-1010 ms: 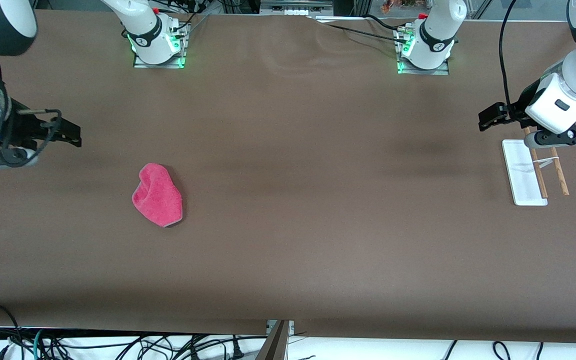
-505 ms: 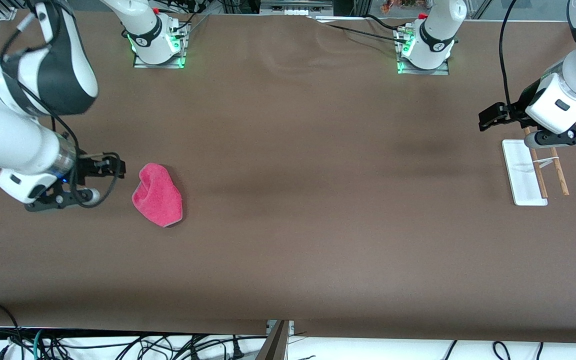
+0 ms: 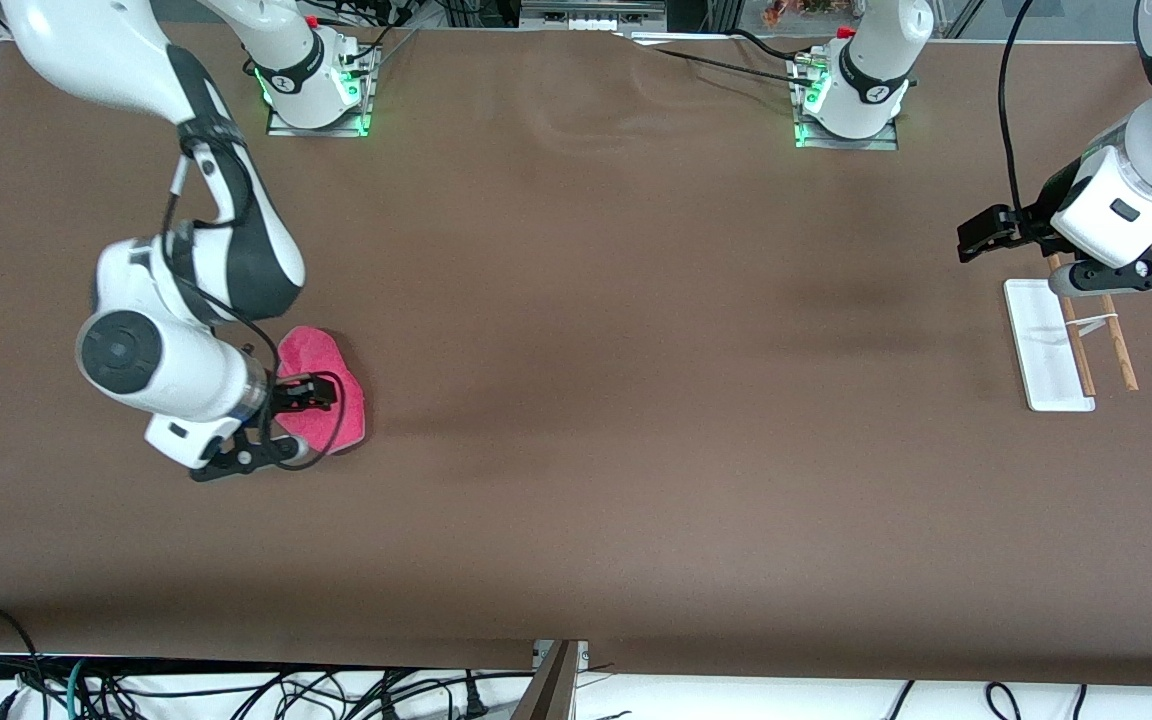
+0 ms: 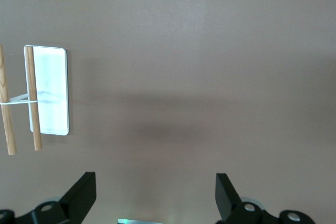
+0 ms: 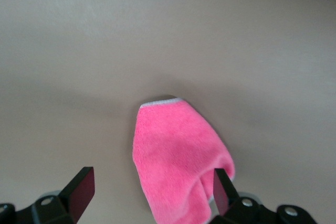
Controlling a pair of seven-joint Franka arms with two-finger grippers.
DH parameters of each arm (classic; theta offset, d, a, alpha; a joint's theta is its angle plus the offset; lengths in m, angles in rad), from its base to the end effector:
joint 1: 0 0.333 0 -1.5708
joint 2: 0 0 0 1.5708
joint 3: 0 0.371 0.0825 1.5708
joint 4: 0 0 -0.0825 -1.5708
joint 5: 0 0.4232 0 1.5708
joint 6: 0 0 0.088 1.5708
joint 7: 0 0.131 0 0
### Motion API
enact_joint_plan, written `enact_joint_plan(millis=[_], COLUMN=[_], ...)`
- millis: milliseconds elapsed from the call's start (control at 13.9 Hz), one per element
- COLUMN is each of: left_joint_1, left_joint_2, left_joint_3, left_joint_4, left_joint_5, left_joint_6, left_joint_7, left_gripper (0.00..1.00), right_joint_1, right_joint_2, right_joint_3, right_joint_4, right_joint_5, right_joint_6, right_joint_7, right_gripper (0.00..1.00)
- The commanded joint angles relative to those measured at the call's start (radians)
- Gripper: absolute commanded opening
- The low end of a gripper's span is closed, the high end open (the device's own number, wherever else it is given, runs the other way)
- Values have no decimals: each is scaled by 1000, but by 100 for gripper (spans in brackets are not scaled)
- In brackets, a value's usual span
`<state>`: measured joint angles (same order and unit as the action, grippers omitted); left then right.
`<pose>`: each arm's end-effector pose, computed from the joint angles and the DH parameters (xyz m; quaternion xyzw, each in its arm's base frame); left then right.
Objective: Pass towel and hang on rack
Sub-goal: 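Reach the right gripper down to the pink towel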
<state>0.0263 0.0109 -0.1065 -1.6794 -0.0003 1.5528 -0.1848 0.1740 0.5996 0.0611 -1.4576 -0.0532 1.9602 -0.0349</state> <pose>0.5839 -0.0467 0.5927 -0.9963 -0.0521 0.0682 0.0084 0.7469 0.1659 0.3295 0.9888 0.1411 -0.0470 0.0114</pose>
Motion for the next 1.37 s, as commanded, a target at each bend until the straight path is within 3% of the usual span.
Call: enact_joint_plan(millis=[0,721,793,938,1154,1298], left_joint_1=[6,6,6,6,6,6], left_joint_2=[4,3,3,4,4,4], left_joint_3=[-2,-2,-2,-2,-2,-2], left_joint_4=[13,15,15,15,15,15], left_joint_5=[-10,-10,-10,-10,-10,-10], left_joint_6=[-13,-13,-13,-13,-11,-11], left_joint_7=[-4,-4,-4,-4,-4,-4], left_gripper=[100,100,100,100,100,100], right_joint_1=[7,28,33,35,38,42], right_joint_2=[46,212,213,212,212,203], right_joint_3=[-3,-3,-3,-3,-3,-3], right_joint_4=[6,0,0,0,2,6], right_joint_5=[6,6,4,4,3,1], right_joint_6=[23,180,180,177,175,161], right_joint_7=[1,1,1,0,-5,-6], right_gripper=[100,99,92,43,2,0])
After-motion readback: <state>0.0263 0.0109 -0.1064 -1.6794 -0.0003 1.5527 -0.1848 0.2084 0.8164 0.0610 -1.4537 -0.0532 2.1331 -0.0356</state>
